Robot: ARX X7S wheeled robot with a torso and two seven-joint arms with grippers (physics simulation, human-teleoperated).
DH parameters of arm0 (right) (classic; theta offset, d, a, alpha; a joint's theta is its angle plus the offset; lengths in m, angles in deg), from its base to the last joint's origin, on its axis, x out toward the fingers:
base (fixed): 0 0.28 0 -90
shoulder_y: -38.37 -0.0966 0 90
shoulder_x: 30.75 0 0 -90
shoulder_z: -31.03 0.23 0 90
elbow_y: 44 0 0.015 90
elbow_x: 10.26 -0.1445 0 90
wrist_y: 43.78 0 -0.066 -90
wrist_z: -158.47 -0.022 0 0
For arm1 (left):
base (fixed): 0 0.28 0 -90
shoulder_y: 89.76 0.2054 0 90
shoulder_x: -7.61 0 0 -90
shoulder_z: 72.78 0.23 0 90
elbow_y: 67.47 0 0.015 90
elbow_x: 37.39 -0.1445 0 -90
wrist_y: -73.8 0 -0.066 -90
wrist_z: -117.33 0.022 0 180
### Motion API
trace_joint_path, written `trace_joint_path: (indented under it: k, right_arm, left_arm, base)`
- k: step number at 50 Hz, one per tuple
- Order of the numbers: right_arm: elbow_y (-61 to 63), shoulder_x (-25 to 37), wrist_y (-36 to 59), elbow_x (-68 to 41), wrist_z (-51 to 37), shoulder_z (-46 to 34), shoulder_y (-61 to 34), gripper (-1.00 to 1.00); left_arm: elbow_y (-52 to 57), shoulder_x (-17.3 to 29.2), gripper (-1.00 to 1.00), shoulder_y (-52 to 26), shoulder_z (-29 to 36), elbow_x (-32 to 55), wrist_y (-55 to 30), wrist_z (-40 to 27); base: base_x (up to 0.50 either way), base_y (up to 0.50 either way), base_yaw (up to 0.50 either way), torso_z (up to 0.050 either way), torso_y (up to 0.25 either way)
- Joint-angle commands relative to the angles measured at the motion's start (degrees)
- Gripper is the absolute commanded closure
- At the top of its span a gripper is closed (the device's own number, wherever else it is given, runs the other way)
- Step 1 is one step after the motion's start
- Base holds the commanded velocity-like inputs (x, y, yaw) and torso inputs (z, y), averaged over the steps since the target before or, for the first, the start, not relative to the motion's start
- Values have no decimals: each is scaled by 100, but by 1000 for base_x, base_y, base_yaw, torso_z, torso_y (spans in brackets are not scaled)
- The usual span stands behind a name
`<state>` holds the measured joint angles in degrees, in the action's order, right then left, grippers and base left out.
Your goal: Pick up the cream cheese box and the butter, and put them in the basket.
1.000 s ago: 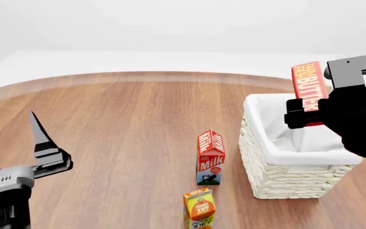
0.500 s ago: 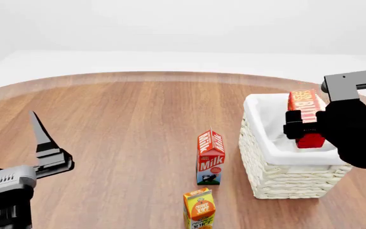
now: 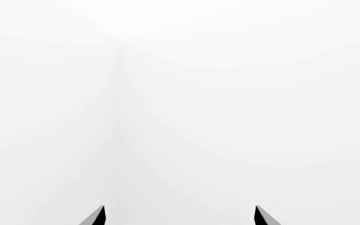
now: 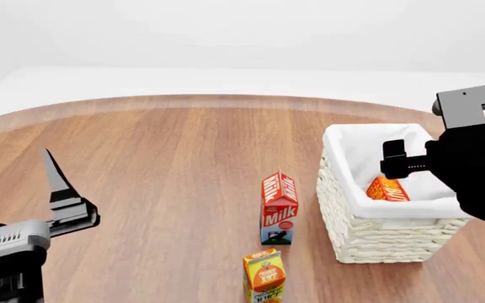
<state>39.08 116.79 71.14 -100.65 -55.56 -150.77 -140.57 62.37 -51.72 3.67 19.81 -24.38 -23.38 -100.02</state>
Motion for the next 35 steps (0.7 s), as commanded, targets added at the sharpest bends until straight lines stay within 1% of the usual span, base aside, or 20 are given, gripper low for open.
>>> trace_joint_path:
  k: [1, 3, 4, 5, 7, 9, 13, 15, 16, 18, 20, 23, 25, 26, 27, 29, 30, 33, 34, 35]
  right_arm:
    - [1375, 706, -66, 43, -214, 250, -96, -100]
    - [1823, 973, -124, 11, -342, 284, -93, -100]
    - [1827, 975, -124, 11, -343, 286, -91, -100]
    - [2490, 1382, -231, -12, -510, 341, -100, -100]
    - [2862, 1624, -311, -52, -547, 380, -99, -100]
    - [3427, 2037, -404, -87, -654, 437, -125, -100]
    - [4013, 2530, -595, -36, -768, 462, -90, -100]
    - [4016, 2532, -596, -36, -769, 465, -86, -100]
    - [4346, 2840, -811, 19, -832, 472, -65, -100]
    - [4671, 3063, -923, 102, -909, 481, -60, -100]
    - [4952, 3225, -1070, 126, -949, 483, -52, -100]
    - [5432, 3245, -1252, 387, -1282, 487, -45, -100]
    - [5706, 3245, -1678, 508, -1424, 387, 61, -100]
    - [5708, 3245, -1687, 519, -1427, 382, 70, -100]
    - [5874, 3245, -1953, 1004, -1600, 204, 251, -100]
    - [5926, 3244, -2476, 1282, -1621, 39, 422, -100]
    - [5904, 3244, -2961, 1769, -1742, -160, 624, -100]
    - [5801, 3197, -3794, 2881, -2039, -491, 975, -100]
    - [5796, 3198, -3811, 2903, -2042, -503, 990, -100]
    - [5568, 2960, -4416, 3763, -2451, -730, 1301, -100]
  left_arm:
    - [26, -114, -100, 32, -164, -11, 74, 162]
    - [32, -113, -100, 39, -158, -15, 78, 162]
    - [32, -112, -100, 39, -158, -15, 78, 161]
    - [51, -108, -100, 42, -162, -10, 69, 158]
    - [74, -103, -100, 36, -163, -4, 51, 153]
    - [79, -102, -100, 35, -158, -5, 51, 153]
    - [95, -92, -100, 39, -170, 5, 43, 149]
    - [96, -90, -100, 39, -169, 6, 43, 148]
    - [119, -82, -100, 39, -186, 19, 25, 141]
    - [135, -74, -100, 42, -199, 28, 15, 136]
    - [160, -66, -100, 55, -221, 39, 9, 128]
    - [176, -60, -100, 74, -233, 39, 10, 119]
    - [182, -61, -100, 81, -230, 35, 6, 114]
    - [182, -60, -100, 81, -230, 36, 6, 113]
    - [189, -63, -100, 91, -199, -1, 3, 110]
    - [220, -59, -100, 95, -172, -32, -34, 98]
    - [255, -52, -100, 74, -160, -36, -94, 86]
    - [439, -14, -100, 66, -127, -78, -232, 56]
    - [442, -14, -100, 65, -126, -78, -235, 55]
    - [571, 17, -100, 55, -74, -148, -346, 36]
  base:
    - [0, 0, 0, 0, 0]
    - [0, 0, 0, 0, 0]
    - [0, 0, 0, 0, 0]
    - [0, 0, 0, 0, 0]
    - [0, 0, 0, 0, 0]
    - [0, 0, 0, 0, 0]
    - [0, 0, 0, 0, 0]
    - [0, 0, 0, 0, 0]
    - [0, 0, 0, 0, 0]
    - [0, 0, 0, 0, 0]
    - [0, 0, 0, 0, 0]
    - [0, 0, 0, 0, 0]
    - [0, 0, 0, 0, 0]
    - [0, 0, 0, 0, 0]
    - [0, 0, 0, 0, 0]
    - [0, 0, 0, 0, 0]
    - [0, 0, 0, 0, 0]
    - [0, 0, 0, 0, 0]
    - [0, 0, 0, 0, 0]
    - [0, 0, 0, 0, 0]
